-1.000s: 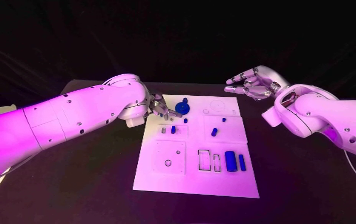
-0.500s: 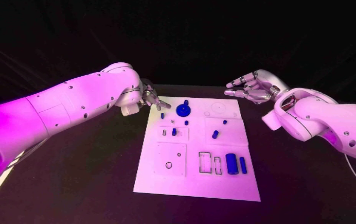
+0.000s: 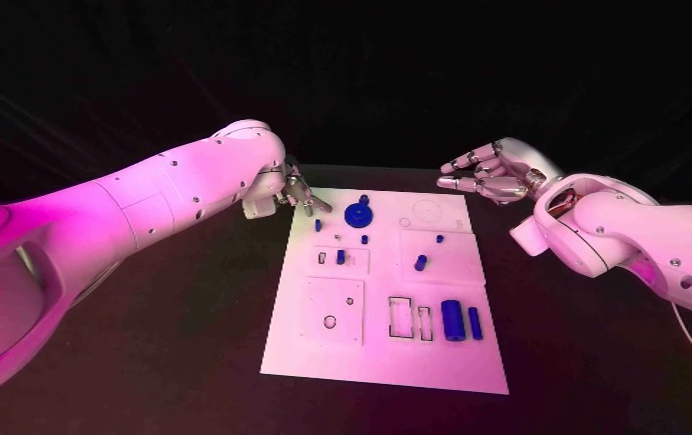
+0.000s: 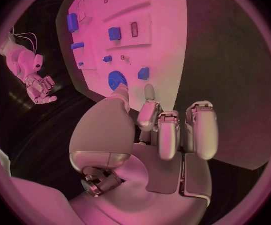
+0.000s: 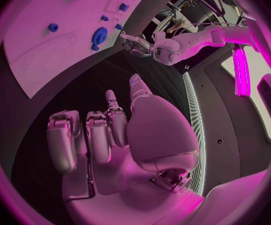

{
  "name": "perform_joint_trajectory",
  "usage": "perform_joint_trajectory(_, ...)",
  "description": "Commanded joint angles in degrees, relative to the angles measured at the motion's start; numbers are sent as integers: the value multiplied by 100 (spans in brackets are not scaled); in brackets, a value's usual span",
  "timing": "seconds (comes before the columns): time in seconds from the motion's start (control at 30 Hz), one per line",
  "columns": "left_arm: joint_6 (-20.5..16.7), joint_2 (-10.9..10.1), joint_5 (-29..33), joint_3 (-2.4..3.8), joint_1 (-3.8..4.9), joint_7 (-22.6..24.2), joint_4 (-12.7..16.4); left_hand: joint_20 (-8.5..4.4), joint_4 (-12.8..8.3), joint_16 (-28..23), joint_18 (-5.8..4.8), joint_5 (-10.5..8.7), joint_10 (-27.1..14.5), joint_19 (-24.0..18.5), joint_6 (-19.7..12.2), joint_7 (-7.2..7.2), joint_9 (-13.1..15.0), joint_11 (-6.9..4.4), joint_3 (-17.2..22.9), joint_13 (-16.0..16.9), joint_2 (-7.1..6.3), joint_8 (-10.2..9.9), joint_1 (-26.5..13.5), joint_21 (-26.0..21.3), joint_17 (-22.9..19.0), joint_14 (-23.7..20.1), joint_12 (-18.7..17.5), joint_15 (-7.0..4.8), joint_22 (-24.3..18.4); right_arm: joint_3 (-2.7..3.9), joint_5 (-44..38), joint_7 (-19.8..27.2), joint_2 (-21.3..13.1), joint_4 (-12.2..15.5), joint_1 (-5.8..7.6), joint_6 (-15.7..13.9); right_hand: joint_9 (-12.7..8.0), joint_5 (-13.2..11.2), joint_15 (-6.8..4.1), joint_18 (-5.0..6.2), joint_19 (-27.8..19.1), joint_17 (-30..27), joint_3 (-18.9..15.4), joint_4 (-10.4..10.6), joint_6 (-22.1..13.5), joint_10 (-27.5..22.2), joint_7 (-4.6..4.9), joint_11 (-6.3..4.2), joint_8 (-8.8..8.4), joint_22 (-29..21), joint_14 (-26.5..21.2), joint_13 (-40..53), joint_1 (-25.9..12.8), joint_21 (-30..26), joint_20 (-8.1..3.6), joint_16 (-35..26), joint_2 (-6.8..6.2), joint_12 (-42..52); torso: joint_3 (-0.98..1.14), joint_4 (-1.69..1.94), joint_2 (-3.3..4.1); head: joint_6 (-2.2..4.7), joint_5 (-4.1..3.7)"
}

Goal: Assemble the parts on the task board

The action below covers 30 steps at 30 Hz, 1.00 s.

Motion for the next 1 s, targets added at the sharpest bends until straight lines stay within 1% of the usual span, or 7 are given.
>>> perform_joint_trajectory(0.03,301,60,-183,-9,0,117,-82,40,3,18,78,-17,0,58,52,-2,-5,33,-21,4,26,-33,-36,1,1505,602,39,29,445,0,-13,29,6,8,-5,89,8,27,-28,-13,442,1396,-31,2,4,133,2,-28,-18,1244,570,941,-31,-36,-12,-31,23,-6,-1,-7,3,-21,9)
perform_joint_trajectory(0.27,373,105,-201,-20,-4,139,-122,41,-1,18,78,-16,3,57,82,-6,-30,30,-24,7,71,-43,-22,0,1505,602,45,29,445,0,-13,32,11,4,-5,90,7,45,-28,-13,442,1397,-42,7,2,133,2,-28,-19,1244,570,941,-27,-36,-12,-30,35,-5,9,-4,-11,-41,5)
perform_joint_trajectory(0.37,389,111,-193,-21,-4,129,-120,41,-2,18,78,-16,5,57,88,-7,-34,29,-24,10,80,-45,-19,0,1505,602,48,28,445,0,-13,32,15,1,-5,93,7,45,-28,-13,442,1397,-42,7,2,133,2,-28,-19,1244,570,941,-27,-36,-12,-30,35,-5,7,0,-11,-41,5)
perform_joint_trajectory(0.53,440,117,-188,-23,-7,101,-127,40,-15,18,79,-18,11,56,131,-15,-72,24,-18,11,151,-59,40,-2,1505,602,54,26,445,0,-12,32,19,-2,-5,94,7,45,-28,-13,442,1397,-42,7,2,133,2,-28,-19,1244,570,941,-27,-36,-12,-30,35,-5,9,1,-15,-35,14)
perform_joint_trajectory(0.73,532,124,-186,-28,-11,68,-134,36,-59,18,78,-19,15,59,181,-19,-147,20,26,7,230,-95,309,1,1505,602,59,23,458,0,-12,30,17,-1,-5,94,7,45,-28,-13,442,1397,-42,7,2,133,2,-28,-19,1244,570,941,-27,-36,-12,-30,35,-5,8,0,-12,-34,19)
perform_joint_trajectory(0.8,548,127,-186,-30,-12,62,-134,36,-60,18,77,-19,16,60,184,-19,-152,20,28,8,235,-97,325,2,1505,602,60,23,460,0,-12,28,13,0,-5,93,7,45,-28,-13,442,1397,-42,7,2,133,2,-28,-19,1244,570,941,-27,-36,-12,-30,35,-5,8,0,-11,-38,31)
perform_joint_trajectory(1.0,585,141,-185,-33,-13,64,-140,36,-60,18,76,-20,16,61,192,-19,-158,20,31,7,243,-99,344,4,1505,602,60,24,463,0,-12,29,14,-3,-5,96,7,45,-28,-13,442,1397,-42,7,2,133,2,-28,-19,1244,570,941,-27,-36,-12,-30,35,-5,8,-6,-10,-32,28)
